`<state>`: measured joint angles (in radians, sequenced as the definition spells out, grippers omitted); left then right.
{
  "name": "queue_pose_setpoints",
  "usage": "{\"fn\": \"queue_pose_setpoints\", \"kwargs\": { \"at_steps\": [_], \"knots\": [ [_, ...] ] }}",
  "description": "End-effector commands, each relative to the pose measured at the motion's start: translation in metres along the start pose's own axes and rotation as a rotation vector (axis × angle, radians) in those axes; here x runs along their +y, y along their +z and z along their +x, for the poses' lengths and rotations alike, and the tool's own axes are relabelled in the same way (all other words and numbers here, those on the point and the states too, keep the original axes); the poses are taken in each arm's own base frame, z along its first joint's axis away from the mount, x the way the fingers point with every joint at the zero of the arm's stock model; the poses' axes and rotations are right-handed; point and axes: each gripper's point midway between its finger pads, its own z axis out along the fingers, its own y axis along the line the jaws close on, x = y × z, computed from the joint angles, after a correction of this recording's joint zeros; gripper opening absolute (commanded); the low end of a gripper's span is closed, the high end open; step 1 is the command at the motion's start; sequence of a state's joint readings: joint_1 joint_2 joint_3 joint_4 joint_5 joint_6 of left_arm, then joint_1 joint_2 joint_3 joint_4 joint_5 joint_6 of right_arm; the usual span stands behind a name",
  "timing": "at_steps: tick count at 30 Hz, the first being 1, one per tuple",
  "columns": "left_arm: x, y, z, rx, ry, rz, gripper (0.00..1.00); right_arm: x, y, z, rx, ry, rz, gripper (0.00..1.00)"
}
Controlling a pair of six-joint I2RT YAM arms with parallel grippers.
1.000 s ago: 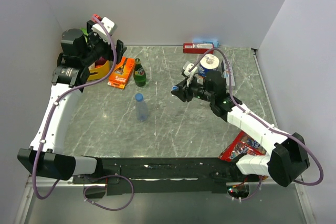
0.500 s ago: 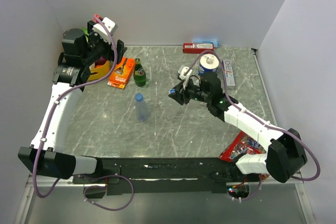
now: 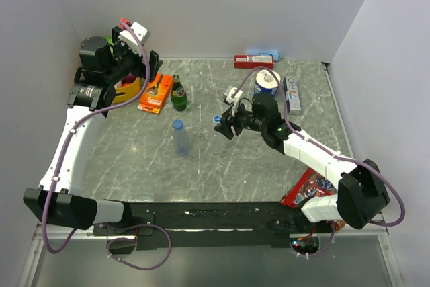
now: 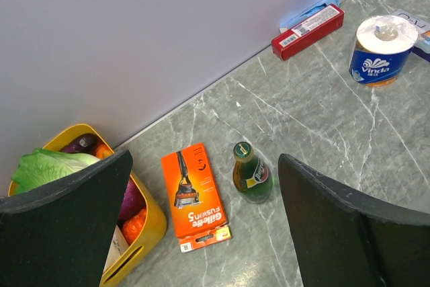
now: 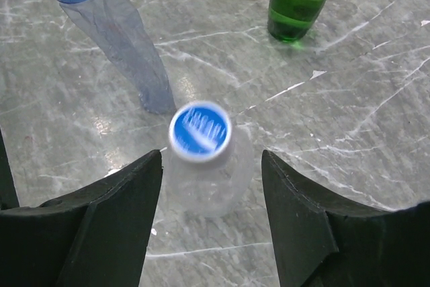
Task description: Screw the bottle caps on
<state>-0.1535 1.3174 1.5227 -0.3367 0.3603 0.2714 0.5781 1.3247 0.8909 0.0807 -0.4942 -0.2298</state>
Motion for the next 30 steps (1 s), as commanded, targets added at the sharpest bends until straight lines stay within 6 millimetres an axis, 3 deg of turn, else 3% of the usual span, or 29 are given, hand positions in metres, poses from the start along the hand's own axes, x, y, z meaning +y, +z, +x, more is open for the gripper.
{"fn": "queue_pose_setpoints", "kwargs": {
  "at_steps": [1, 10, 12, 13, 16, 19, 20, 22, 26, 29, 30],
  "knots": [
    [0.005, -0.004, -0.017, -0.056, 0.014, -0.015, 0.96, -0.003, 0.001, -0.021, -0.041, -0.033, 0.007, 0.68],
    [0.004, -0.003, -0.014, -0.052, 0.009, -0.017, 0.96, -0.005, 0.002, -0.020, -0.026, -0.029, 0.012, 0.72],
    [0.005, -0.003, -0.014, -0.050, 0.006, -0.021, 0.96, -0.006, 0.001, -0.023, -0.021, -0.030, 0.017, 0.99],
    [0.006, -0.003, -0.015, -0.054, 0.005, -0.025, 0.96, -0.007, -0.001, -0.024, -0.016, -0.039, 0.026, 1.00],
    [0.006, -0.002, -0.015, -0.061, -0.001, -0.029, 0.96, -0.004, -0.014, -0.029, -0.010, -0.073, 0.029, 1.00],
    [0.004, 0.001, -0.010, -0.071, -0.015, -0.026, 0.96, 0.012, -0.041, -0.044, -0.026, -0.122, -0.006, 0.99],
    [0.004, 0.002, -0.010, -0.076, -0.019, -0.026, 0.96, 0.019, -0.049, -0.038, 0.009, -0.112, -0.032, 1.00],
    [0.002, 0.003, -0.007, -0.080, -0.038, -0.021, 0.96, 0.026, -0.068, -0.053, 0.000, -0.122, -0.023, 1.00],
    [0.000, 0.003, -0.003, -0.102, -0.071, -0.030, 0.96, 0.013, -0.095, -0.069, 0.009, -0.045, 0.124, 0.99],
    [0.000, -0.002, 0.004, -0.102, -0.110, -0.065, 0.96, -0.009, -0.111, -0.089, 0.013, -0.014, 0.273, 1.00],
    [0.001, -0.007, -0.001, -0.125, -0.111, -0.077, 0.96, -0.014, -0.117, -0.104, 0.002, -0.015, 0.303, 1.00]
  ]
}}
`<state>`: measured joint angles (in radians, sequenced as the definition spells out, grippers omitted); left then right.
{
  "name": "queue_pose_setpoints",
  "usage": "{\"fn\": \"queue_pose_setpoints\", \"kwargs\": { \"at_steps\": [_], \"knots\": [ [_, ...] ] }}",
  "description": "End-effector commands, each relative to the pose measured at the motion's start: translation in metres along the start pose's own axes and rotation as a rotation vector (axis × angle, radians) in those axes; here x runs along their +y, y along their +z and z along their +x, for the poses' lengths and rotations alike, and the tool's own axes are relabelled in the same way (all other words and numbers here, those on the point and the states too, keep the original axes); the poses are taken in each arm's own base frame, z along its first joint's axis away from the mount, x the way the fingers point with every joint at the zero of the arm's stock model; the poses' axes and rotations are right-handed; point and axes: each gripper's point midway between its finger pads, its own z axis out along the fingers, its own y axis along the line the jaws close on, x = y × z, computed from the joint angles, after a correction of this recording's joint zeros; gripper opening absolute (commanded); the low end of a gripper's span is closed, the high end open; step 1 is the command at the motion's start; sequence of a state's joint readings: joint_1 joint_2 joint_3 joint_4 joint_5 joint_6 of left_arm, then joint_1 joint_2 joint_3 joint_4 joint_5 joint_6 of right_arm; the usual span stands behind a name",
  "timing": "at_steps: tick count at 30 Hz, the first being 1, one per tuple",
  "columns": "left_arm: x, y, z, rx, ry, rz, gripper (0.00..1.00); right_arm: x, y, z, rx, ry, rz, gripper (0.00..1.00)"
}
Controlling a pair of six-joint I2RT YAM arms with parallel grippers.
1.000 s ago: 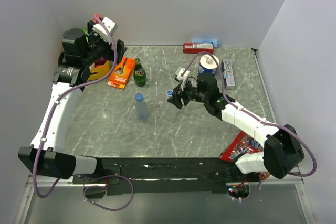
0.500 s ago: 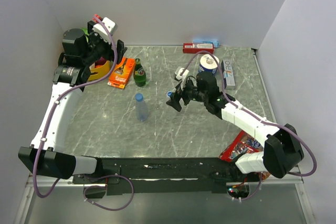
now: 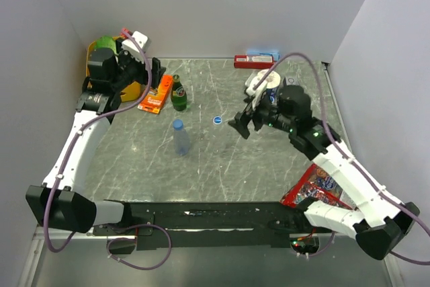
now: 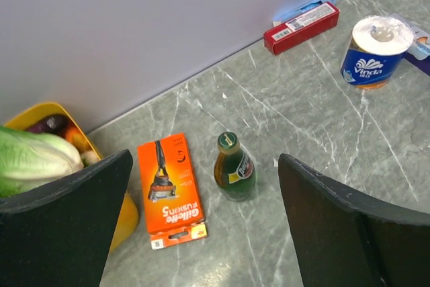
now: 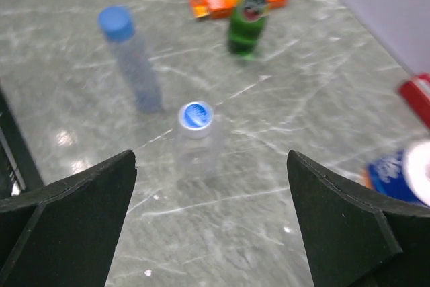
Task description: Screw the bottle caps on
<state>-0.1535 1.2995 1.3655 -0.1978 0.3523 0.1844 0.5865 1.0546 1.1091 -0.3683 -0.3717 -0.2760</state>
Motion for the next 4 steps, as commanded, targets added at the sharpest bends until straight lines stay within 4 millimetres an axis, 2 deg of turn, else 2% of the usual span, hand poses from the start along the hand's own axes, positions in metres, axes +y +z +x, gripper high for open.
{"fn": "queue_pose_setpoints", "kwargs": {
  "at_steps": [1, 2, 3, 4],
  "knots": [
    [0.005, -0.019, -0.025, -0.118, -0.044, -0.070, 0.96, -0.035, -0.021, -0.030, 0.031, 0.052, 0.210, 1.00],
    [0.004, -0.021, -0.024, -0.122, -0.049, -0.071, 0.96, -0.048, -0.030, -0.051, -0.001, 0.047, 0.272, 1.00],
    [0.003, -0.025, -0.029, -0.146, -0.047, -0.076, 0.96, -0.053, -0.032, -0.058, -0.002, 0.054, 0.295, 0.99],
    [0.003, -0.024, -0.020, -0.138, -0.076, -0.085, 0.96, -0.060, -0.034, -0.061, 0.007, 0.055, 0.327, 1.00]
  ]
}}
